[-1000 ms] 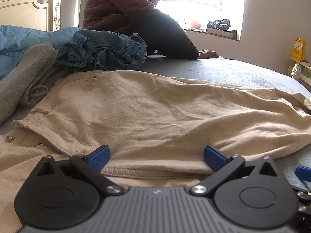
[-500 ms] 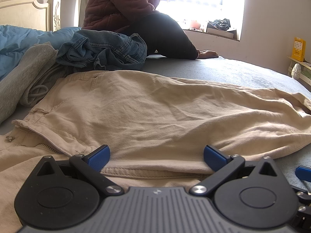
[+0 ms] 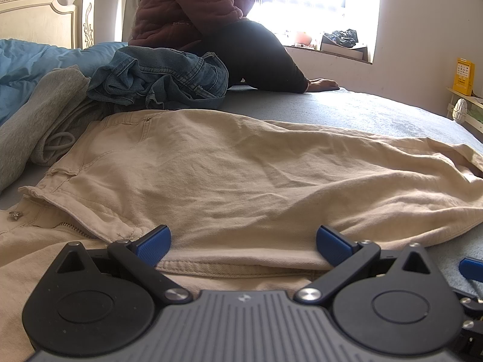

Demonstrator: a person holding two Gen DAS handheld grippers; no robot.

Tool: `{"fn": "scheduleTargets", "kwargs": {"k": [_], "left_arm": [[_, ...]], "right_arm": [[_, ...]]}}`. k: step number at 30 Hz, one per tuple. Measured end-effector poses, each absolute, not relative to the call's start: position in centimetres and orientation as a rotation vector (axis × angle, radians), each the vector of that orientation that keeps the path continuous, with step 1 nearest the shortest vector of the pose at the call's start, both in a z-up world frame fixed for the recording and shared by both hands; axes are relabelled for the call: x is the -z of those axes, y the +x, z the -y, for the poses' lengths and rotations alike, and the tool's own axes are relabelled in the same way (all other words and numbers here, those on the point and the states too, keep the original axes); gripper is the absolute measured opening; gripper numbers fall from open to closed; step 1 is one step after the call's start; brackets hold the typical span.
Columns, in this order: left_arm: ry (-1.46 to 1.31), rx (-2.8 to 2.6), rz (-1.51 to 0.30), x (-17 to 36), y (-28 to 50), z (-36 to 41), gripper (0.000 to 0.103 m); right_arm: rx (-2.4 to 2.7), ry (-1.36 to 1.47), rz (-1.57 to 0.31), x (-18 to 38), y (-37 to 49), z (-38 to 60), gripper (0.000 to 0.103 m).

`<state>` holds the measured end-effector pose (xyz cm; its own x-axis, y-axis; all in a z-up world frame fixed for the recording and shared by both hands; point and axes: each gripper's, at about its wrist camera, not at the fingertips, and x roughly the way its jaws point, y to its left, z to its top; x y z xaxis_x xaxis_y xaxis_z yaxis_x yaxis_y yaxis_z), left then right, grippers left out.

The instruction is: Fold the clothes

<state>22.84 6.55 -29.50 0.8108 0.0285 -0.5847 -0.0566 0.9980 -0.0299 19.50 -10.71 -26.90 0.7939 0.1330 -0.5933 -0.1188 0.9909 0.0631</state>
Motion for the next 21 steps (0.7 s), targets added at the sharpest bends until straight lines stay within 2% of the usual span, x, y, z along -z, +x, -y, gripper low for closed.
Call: {"fn": "scheduleTargets", "kwargs": {"k": [21], "left_arm": [[-0.047,-0.046,-0.624,29.51,22.85,-6.57,0.103]], "right_arm": [[-0.136,0.019,-0.639,26.92,19.56,10.78,0.067]]}}
